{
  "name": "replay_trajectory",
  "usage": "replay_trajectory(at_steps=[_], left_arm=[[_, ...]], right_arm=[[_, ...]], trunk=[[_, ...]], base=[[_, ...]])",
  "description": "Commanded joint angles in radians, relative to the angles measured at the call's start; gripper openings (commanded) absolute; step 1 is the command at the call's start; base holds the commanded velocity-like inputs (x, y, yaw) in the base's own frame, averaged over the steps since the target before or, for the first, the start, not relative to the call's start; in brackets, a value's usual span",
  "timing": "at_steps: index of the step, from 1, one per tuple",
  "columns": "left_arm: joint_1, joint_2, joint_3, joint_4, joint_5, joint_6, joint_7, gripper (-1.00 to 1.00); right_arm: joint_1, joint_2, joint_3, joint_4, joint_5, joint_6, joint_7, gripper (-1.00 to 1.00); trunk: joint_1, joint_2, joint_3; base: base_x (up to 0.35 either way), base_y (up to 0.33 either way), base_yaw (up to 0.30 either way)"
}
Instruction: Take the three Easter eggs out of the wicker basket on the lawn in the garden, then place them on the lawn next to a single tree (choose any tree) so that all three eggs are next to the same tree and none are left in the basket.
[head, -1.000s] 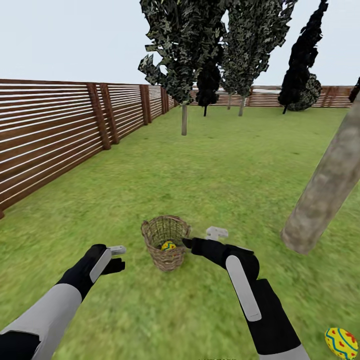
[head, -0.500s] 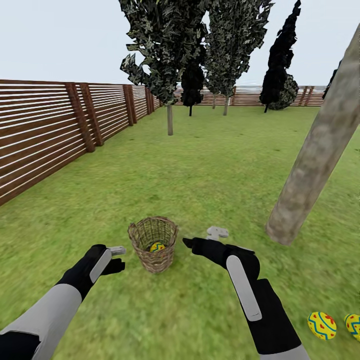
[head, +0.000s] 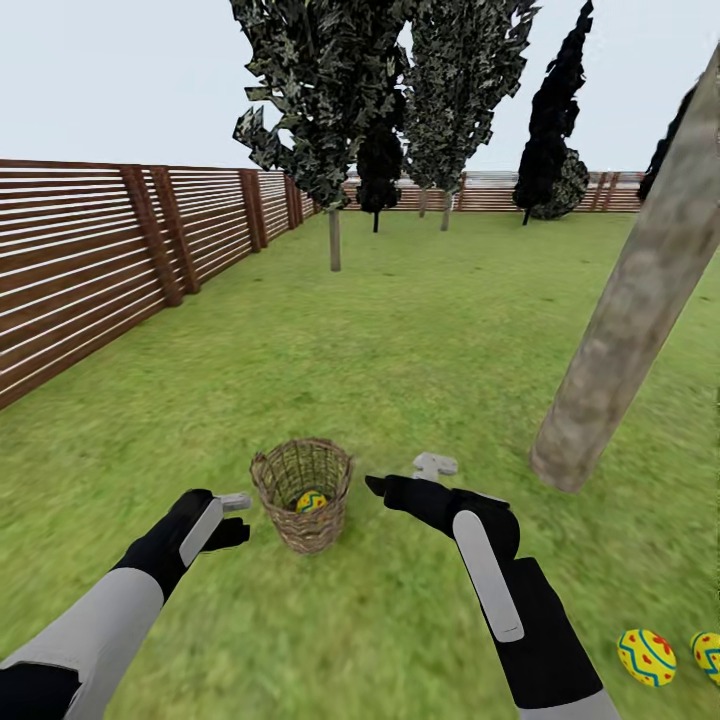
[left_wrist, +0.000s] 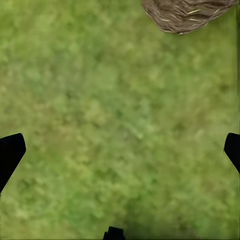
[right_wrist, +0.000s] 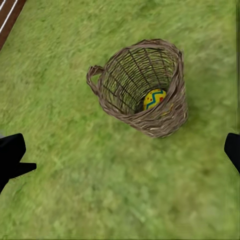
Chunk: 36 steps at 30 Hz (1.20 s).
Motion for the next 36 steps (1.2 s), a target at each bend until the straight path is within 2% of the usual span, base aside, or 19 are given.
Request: replay_trajectory(at_steps=[1,20,36], left_arm=[[0.0,0.002,-0.007,-0.001,0.01,0.002,0.009,1.0],[0.0,0.002,-0.007,-0.002,0.012,0.002,0.007,1.0],[0.0,0.002,-0.006,-0.002,0.012,0.004,0.006,1.0]], right_arm=[[-0.001,0.0,0.001,-0.001,-0.011,0.003,-0.01,1.0],[-0.001,0.0,0.0,-0.001,-0.007,0.003,-0.01,1.0],[-0.001,0.0,0.001,-0.001,-0.001,0.003,-0.01,1.0]], trunk=[[0.0,-0.001,-0.001],[0.0,-0.001,-0.001],[0.0,-0.001,-0.001]], base=[[0.269,0.106,-0.208],[0.221,0.236,-0.269],[0.134,0.285,-0.099]])
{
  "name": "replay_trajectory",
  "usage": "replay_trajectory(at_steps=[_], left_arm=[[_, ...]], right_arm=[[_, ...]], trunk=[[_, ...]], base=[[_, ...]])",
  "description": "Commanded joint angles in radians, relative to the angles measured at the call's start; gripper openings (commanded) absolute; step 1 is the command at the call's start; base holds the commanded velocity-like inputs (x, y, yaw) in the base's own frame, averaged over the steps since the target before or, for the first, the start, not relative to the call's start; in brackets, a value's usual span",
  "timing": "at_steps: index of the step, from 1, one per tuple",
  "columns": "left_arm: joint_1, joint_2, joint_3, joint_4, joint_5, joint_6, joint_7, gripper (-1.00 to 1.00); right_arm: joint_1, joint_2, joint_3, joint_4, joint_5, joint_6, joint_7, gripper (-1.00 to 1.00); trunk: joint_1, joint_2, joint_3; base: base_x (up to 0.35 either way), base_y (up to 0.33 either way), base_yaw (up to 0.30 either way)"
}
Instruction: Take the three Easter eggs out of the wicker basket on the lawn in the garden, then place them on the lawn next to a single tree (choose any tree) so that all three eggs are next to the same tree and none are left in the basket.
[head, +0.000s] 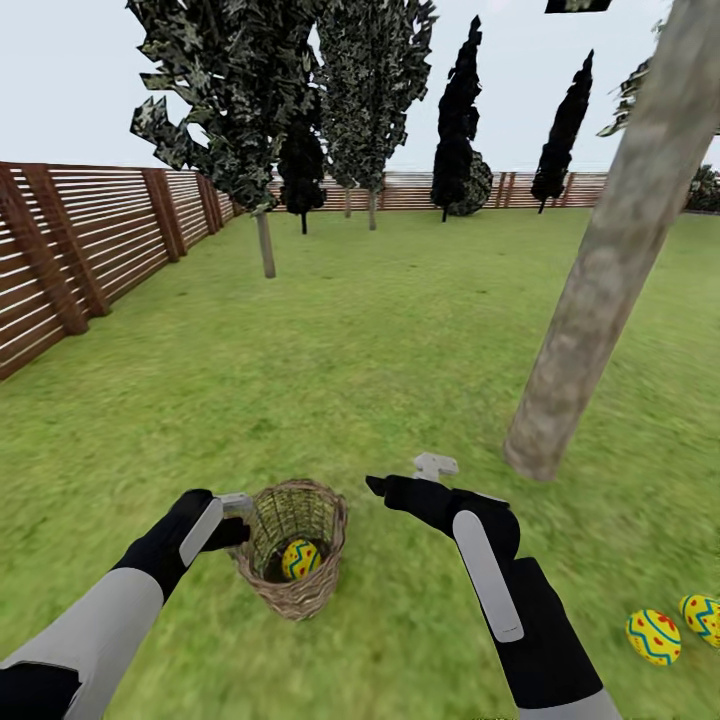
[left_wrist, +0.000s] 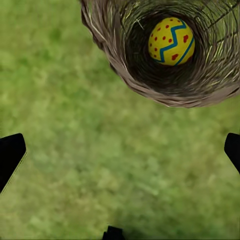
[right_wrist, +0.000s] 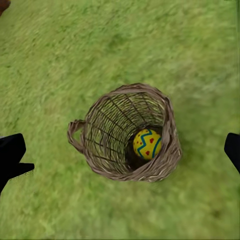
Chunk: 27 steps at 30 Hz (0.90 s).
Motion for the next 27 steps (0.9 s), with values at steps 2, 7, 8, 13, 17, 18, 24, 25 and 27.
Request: replay_trajectory(at_steps=[2,7,8,13,17,18,24,25,27], left_arm=[[0.0,0.002,-0.007,-0.001,0.011,0.002,0.008,1.0],[0.0,0.002,-0.007,0.0,0.011,0.002,0.008,1.0],[0.0,0.002,-0.007,-0.001,0.011,0.002,0.008,1.0],[0.0,0.002,-0.007,0.0,0.011,0.002,0.008,1.0],[0.0,0.002,-0.007,0.0,0.011,0.002,0.008,1.0],[0.0,0.002,-0.007,-0.001,0.011,0.002,0.008,1.0],[0.0,0.002,-0.007,-0.005,0.011,0.007,0.008,1.0],[0.0,0.002,-0.007,-0.005,0.011,0.008,0.008,1.0],[0.0,0.002,-0.007,-0.005,0.012,0.009,0.008,1.0]], right_arm=[[-0.001,0.0,0.0,-0.001,-0.01,0.003,-0.01,1.0],[-0.001,0.0,0.0,-0.001,-0.01,0.003,-0.01,1.0],[-0.001,0.0,0.0,-0.001,-0.01,0.003,-0.01,1.0],[-0.001,-0.001,0.0,0.0,-0.01,0.003,-0.009,1.0],[-0.001,-0.001,0.0,0.0,-0.01,0.003,-0.01,1.0],[-0.001,-0.001,0.0,0.0,-0.01,0.003,-0.01,1.0],[-0.001,0.0,0.0,-0.001,-0.009,0.003,-0.01,1.0],[-0.001,0.0,0.0,-0.001,-0.009,0.003,-0.01,1.0],[-0.001,0.0,0.0,-0.001,-0.009,0.003,-0.01,1.0]], trunk=[[0.0,-0.001,0.0],[0.0,-0.001,0.001],[0.0,-0.001,0.002],[0.0,-0.001,0.004],[0.0,-0.001,0.006],[0.0,-0.001,0.006],[0.0,-0.001,0.007],[0.0,-0.001,0.007],[0.0,-0.001,0.007]], base=[[0.061,0.305,-0.243],[0.081,0.186,-0.264],[0.087,0.065,-0.272],[0.086,0.026,-0.274],[0.118,0.02,-0.274],[0.175,0.078,-0.253],[0.209,0.14,-0.093],[0.207,0.163,-0.023],[0.212,0.173,-0.015]])
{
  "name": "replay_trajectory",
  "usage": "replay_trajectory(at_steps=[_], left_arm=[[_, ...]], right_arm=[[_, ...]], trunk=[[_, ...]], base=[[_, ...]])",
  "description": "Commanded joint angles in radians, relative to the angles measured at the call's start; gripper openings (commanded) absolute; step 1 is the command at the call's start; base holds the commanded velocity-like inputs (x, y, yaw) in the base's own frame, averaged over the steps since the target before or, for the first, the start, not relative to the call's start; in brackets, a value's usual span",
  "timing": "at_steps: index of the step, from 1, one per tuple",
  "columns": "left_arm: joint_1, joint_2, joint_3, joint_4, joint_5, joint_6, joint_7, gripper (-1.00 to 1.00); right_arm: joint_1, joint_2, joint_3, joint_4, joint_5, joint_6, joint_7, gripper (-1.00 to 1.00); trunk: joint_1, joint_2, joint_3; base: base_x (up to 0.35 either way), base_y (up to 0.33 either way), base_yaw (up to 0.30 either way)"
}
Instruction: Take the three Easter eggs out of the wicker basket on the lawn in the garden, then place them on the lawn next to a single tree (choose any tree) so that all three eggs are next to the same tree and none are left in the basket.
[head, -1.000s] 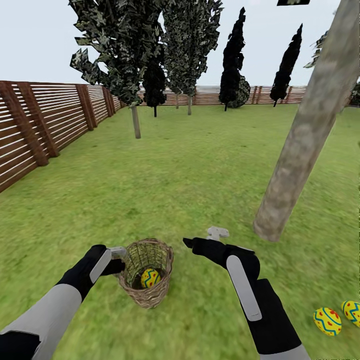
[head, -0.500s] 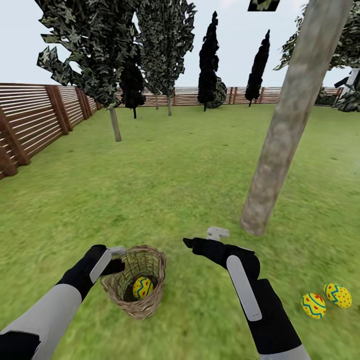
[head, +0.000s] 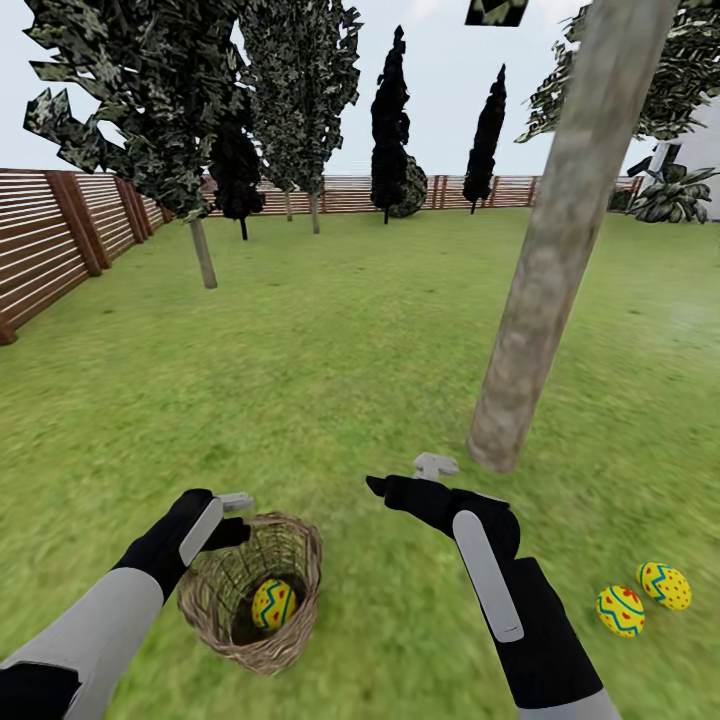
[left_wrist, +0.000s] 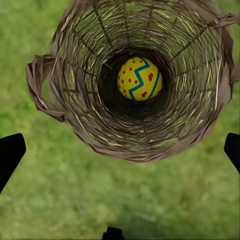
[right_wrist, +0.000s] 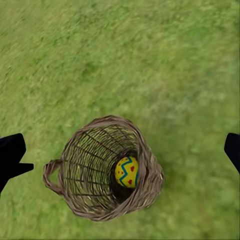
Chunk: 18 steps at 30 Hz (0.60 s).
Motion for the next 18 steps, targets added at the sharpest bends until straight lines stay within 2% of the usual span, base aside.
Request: replay_trajectory(at_steps=[1,8,13,18], left_arm=[[-0.001,0.002,-0.007,-0.002,0.011,0.002,0.008,1.0],[-0.001,0.002,-0.007,0.002,0.011,0.003,0.008,1.0],[-0.001,0.002,-0.007,0.004,0.009,0.005,0.008,1.0],[-0.001,0.002,-0.007,0.006,0.008,0.028,0.007,1.0]], right_arm=[[-0.001,0.0,0.0,-0.001,-0.011,0.003,-0.01,1.0],[-0.001,0.0,0.0,-0.001,-0.011,0.003,-0.01,1.0],[-0.001,0.0,0.0,-0.001,-0.013,0.003,-0.01,1.0],[-0.001,0.0,0.0,-0.001,-0.015,0.003,-0.01,1.0]], trunk=[[0.0,-0.001,-0.001],[0.0,-0.001,-0.001],[0.0,-0.001,0.001],[0.0,-0.001,0.002]], base=[[0.19,0.157,-0.01],[0.057,0.048,-0.006],[0.095,0.087,-0.097],[0.072,0.025,-0.025]])
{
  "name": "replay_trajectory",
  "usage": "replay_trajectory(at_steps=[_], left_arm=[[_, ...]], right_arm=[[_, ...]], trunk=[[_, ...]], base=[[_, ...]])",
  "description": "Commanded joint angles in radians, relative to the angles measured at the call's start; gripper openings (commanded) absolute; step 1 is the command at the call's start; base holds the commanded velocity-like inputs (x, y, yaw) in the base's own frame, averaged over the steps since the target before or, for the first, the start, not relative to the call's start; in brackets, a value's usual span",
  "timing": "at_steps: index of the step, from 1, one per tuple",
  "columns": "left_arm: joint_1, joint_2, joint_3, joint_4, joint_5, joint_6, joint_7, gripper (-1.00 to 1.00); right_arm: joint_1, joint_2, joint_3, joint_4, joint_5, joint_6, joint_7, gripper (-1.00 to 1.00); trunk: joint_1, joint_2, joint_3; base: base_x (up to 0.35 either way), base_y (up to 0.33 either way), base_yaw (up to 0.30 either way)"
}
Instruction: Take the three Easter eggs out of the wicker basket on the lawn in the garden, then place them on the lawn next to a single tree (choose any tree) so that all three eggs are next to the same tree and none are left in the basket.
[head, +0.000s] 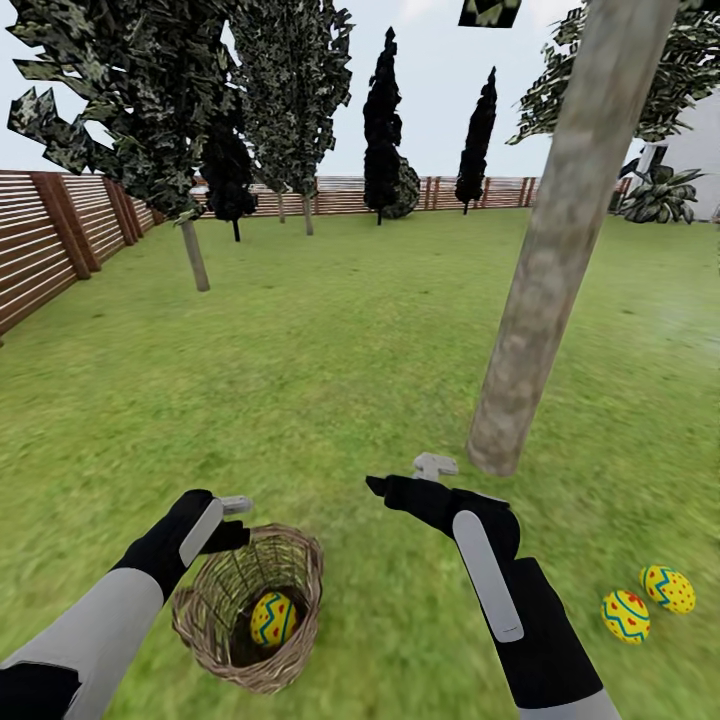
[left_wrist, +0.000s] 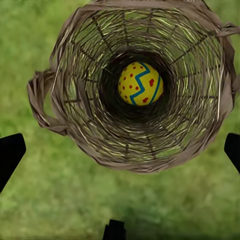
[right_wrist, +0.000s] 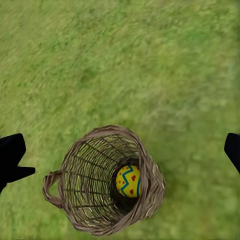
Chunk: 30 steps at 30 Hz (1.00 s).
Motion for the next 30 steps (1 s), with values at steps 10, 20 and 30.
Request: replay_trajectory(at_steps=[10,20,30], left_arm=[[-0.001,0.001,-0.007,-0.001,0.011,0.007,0.008,1.0],[-0.001,0.0,-0.007,-0.001,0.009,0.011,0.008,1.0],[-0.002,0.0,-0.006,-0.001,0.01,0.055,0.008,1.0]], right_arm=[[-0.001,0.0,0.0,-0.001,-0.011,0.003,-0.01,1.0],[-0.001,0.001,0.0,-0.001,-0.011,0.003,-0.01,1.0],[-0.001,0.0,0.0,-0.001,-0.011,0.003,-0.01,1.0]], trunk=[[0.0,-0.001,-0.001],[0.0,-0.001,-0.001],[0.0,-0.001,-0.001]], base=[[0.155,0.002,-0.002],[0.065,0.016,0.0],[0.011,0.005,0.0]])
